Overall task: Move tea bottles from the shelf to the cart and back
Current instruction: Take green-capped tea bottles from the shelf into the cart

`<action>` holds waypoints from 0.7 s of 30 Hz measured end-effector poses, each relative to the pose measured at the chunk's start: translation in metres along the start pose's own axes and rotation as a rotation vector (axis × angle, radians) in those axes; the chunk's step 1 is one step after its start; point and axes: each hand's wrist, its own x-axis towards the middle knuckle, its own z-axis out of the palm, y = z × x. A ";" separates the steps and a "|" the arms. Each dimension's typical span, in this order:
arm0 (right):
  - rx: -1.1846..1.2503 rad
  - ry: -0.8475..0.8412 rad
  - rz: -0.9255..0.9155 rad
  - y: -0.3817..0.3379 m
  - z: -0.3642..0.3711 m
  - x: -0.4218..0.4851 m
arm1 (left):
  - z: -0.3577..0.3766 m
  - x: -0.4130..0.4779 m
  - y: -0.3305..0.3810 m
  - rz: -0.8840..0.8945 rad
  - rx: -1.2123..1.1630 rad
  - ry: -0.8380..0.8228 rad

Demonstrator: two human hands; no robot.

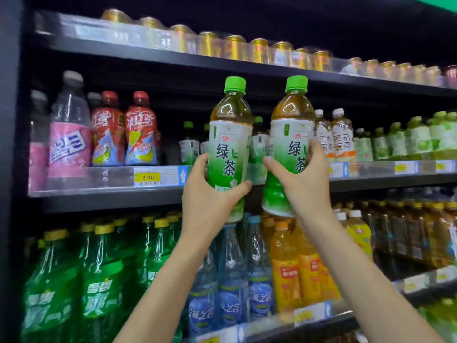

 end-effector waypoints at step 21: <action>0.322 -0.101 -0.069 0.008 0.092 0.119 | -0.003 0.120 0.020 0.175 0.242 0.218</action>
